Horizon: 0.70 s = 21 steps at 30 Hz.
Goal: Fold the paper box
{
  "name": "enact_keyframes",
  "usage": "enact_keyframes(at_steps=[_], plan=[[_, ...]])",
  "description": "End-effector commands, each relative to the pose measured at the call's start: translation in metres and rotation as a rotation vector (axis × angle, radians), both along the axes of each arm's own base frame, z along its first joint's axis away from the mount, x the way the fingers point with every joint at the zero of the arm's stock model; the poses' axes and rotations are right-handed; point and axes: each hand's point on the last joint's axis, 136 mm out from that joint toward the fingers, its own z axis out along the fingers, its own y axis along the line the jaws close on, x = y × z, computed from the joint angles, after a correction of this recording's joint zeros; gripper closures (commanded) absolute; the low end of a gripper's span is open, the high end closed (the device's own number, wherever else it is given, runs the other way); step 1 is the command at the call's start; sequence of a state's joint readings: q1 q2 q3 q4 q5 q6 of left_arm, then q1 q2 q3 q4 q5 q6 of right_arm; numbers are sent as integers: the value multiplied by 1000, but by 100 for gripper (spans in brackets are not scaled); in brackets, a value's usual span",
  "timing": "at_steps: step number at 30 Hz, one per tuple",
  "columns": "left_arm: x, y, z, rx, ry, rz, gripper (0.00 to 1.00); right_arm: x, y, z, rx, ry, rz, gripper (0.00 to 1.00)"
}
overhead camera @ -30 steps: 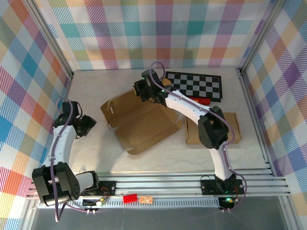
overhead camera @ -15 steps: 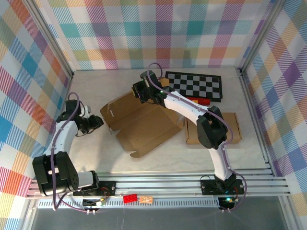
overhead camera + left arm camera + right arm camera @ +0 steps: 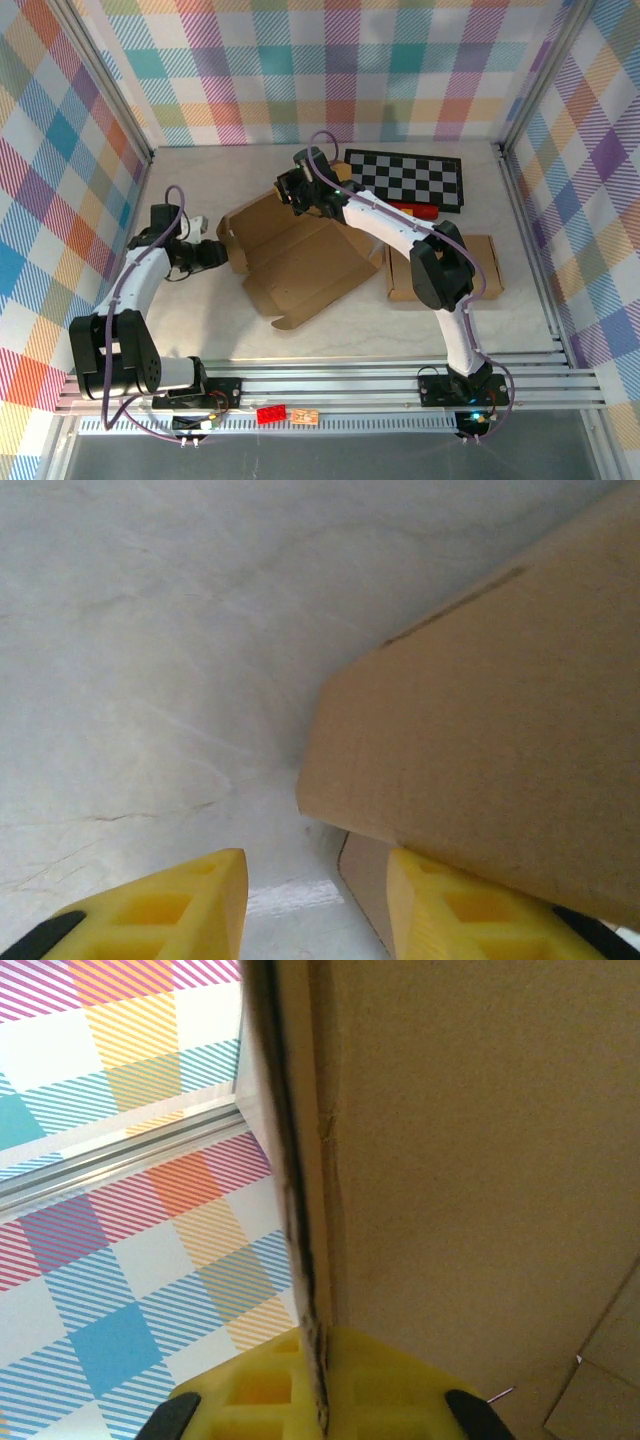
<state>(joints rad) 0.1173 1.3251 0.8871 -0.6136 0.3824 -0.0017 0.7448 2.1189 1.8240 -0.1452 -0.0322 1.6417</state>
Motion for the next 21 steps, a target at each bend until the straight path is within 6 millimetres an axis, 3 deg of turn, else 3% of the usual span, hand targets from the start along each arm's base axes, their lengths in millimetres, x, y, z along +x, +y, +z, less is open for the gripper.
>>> enact_keyframes(at_steps=[1, 21], plan=[[9, -3, 8, 15, -53, -49, 60, -1, 5, 6, 31, -48, 36, 100], [3, -27, -9, 60, -8, -60, 53, -13, 4, 17, 197, -411, 88, 100]])
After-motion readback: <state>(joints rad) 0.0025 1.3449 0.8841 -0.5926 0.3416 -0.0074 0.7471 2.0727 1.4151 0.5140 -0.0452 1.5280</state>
